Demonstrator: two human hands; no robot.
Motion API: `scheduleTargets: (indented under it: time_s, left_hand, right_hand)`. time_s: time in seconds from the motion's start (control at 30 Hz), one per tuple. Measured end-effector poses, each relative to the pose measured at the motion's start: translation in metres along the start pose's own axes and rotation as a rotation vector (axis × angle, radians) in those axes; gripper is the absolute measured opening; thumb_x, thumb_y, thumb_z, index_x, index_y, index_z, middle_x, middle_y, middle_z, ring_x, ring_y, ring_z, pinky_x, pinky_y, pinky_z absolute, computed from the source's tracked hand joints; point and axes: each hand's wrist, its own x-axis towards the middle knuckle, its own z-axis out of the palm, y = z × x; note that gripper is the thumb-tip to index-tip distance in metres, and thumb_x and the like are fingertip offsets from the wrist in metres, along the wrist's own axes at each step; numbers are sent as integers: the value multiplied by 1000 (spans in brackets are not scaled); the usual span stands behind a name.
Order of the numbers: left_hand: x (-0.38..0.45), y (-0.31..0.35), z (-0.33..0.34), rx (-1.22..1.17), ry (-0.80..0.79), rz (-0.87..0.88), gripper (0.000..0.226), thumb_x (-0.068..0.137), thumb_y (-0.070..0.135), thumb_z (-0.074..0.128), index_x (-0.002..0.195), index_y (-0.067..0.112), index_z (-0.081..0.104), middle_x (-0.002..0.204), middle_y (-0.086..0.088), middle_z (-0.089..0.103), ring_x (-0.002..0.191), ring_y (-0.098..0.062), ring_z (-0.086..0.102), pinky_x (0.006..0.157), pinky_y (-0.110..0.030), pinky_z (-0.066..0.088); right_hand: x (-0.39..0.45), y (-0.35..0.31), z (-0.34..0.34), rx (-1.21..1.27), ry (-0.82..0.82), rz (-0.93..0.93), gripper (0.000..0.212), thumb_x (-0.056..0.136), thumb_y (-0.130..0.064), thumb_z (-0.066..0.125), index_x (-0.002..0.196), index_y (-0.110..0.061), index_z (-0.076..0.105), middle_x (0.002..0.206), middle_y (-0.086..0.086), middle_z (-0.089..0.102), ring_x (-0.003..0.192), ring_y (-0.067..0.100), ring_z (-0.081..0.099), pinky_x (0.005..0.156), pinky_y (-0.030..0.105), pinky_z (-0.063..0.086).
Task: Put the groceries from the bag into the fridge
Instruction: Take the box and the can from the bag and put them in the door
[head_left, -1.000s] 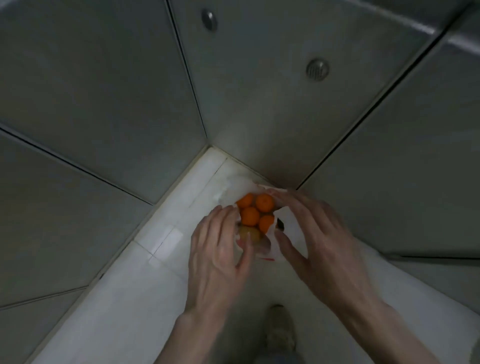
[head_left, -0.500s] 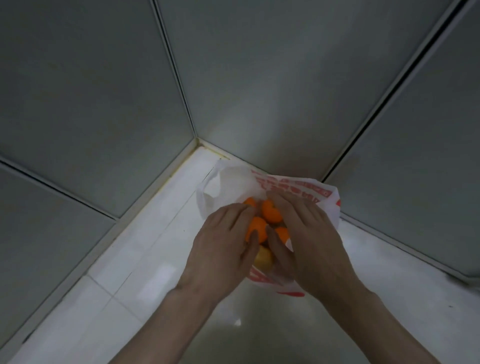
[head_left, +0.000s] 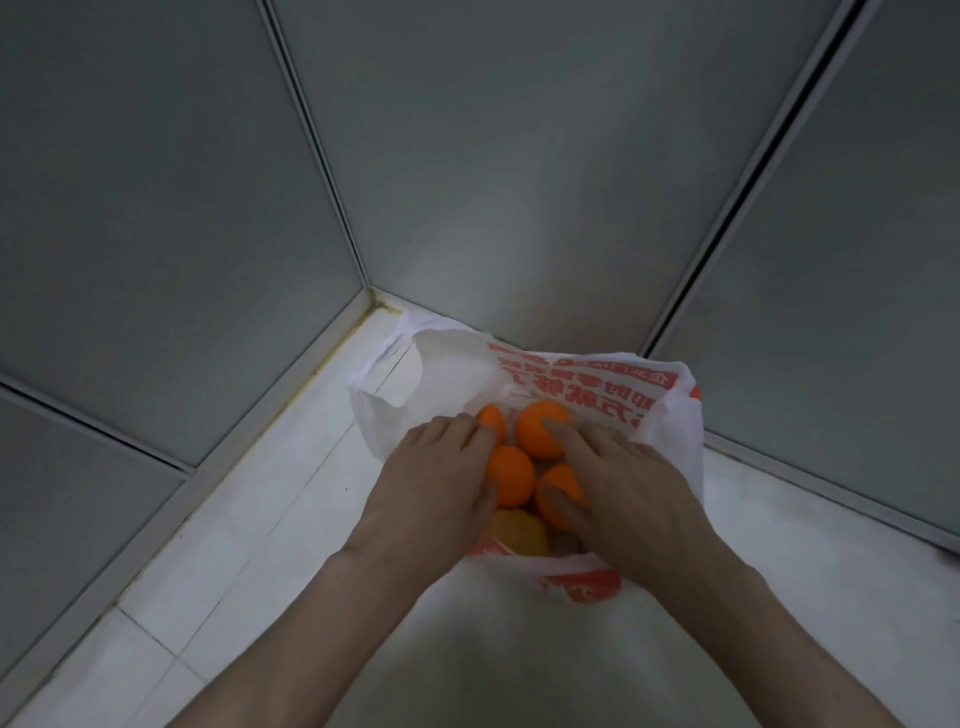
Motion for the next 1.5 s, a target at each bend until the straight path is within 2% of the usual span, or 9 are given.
scheduleTargets:
  time_s: [0.1,0.27,0.43,0.57,0.73,1.0,1.1,1.2,1.5]
  left_hand:
    - [3,-1,-7,24,-2,5,42,101,43,52,140,29,47,138,6,56,121,-17,54,109,-32,42]
    - [16,7,-7,130,-126,72,45,103,39,50,144,27,38,139,3,51,119,-19,54,99,-32,46]
    - [29,16,10,305,-291,-75,49,98,36,60,141,22,40,131,-4,54,117,-25,56,94,-38,50]
    - [29,16,20,373,-328,-190,41,97,36,60,133,21,47,129,-6,55,116,-26,55,94,-37,46]
    - [30,17,30,405,-329,-285,48,97,34,57,139,15,43,133,-9,52,121,-27,52,93,-36,44]
    - [37,17,38,428,-384,-335,60,97,37,61,144,8,37,140,-14,49,127,-30,52,98,-37,46]
    - [39,17,36,398,-385,-349,63,96,32,63,145,5,34,142,-15,45,128,-31,51,100,-37,46]
    - [42,17,35,338,-370,-356,56,94,22,64,142,6,40,139,-15,43,127,-31,51,101,-37,46]
    - [41,29,33,263,-274,-299,66,88,29,75,140,12,39,138,-13,42,129,-30,47,100,-36,50]
  right_hand:
    - [-4,4,-1,-25,-9,33,64,105,-56,38,161,-34,17,165,-6,34,148,18,41,122,35,32]
    - [-2,11,1,-74,-2,68,50,102,-58,45,146,-36,38,150,-9,52,133,15,55,112,33,46]
    - [-15,21,-3,-122,16,139,46,94,-62,54,136,-43,47,146,-15,56,129,14,58,100,31,52]
    - [-31,33,-7,-196,-16,215,64,90,-69,53,145,-40,39,150,-9,53,127,19,59,97,32,54]
    - [-42,44,-7,-197,-70,246,80,83,-82,51,148,-36,38,145,-8,56,126,20,59,97,33,52]
    - [-27,38,5,-11,-89,117,47,96,-45,62,140,-36,46,138,-10,57,118,14,58,96,26,51]
    - [-18,33,14,-16,-137,133,51,91,-42,68,136,-30,47,133,-3,55,110,18,60,88,28,52]
    - [-14,28,23,-54,-196,160,54,95,-44,66,141,-26,44,133,1,54,114,22,60,96,34,53]
    - [-3,31,53,-116,-305,242,37,101,-31,63,134,-19,50,125,7,60,111,26,64,98,40,55]
